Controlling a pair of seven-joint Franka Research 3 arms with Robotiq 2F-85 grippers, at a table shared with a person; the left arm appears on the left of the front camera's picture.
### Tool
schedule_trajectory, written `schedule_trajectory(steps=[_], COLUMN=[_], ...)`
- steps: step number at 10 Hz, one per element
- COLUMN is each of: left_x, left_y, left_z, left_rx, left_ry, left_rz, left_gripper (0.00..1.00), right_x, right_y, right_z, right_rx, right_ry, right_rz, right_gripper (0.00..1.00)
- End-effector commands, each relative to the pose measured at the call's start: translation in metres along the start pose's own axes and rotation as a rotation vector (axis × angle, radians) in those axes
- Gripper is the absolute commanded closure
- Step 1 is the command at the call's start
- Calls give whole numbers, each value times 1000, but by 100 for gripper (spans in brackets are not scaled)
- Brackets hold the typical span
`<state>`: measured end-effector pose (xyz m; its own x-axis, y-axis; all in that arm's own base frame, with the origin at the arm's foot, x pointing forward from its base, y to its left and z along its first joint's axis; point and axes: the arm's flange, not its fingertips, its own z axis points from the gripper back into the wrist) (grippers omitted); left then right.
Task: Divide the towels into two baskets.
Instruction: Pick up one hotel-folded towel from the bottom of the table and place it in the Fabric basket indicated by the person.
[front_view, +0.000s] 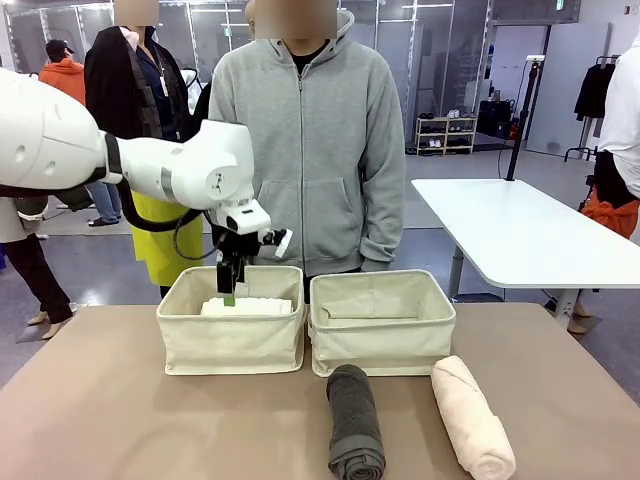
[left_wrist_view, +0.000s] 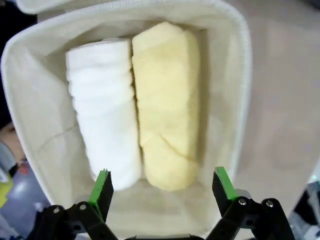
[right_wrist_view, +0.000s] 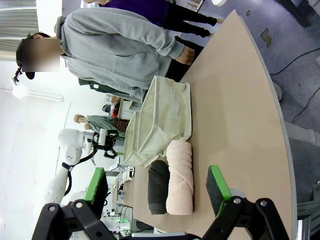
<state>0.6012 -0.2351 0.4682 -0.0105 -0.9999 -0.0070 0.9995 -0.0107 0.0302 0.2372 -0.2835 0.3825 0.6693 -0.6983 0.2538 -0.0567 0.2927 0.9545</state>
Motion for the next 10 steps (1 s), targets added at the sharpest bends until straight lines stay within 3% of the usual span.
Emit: schedule_trajectory(steps=[1,3,4,6,8,10], left_x=[-40,-90,-118,-175,-240,-329], left_y=[-27,-54,-79,-134,-187,-234], left_z=[55,84,93,94,86,57], left_rx=[-112,-192,-273,-343,-297,-437], left_ry=[-197,-357,-508,-700,-801,-1126], left_rz=[170,302,362,475,654,759], left_gripper=[0,0,0,0,0,0], right_x=[-1,-1,-1,-1,-1,-1], right_y=[4,4,4,4,4,4], right_z=[1,1,1,1,1,1], right_rx=[13,13,13,13,13,13], right_ry=[-13,-13,-13,-13,-13,-13], right_rz=[-4,-4,-4,-4,-4,-4], right_gripper=[0,0,0,0,0,0])
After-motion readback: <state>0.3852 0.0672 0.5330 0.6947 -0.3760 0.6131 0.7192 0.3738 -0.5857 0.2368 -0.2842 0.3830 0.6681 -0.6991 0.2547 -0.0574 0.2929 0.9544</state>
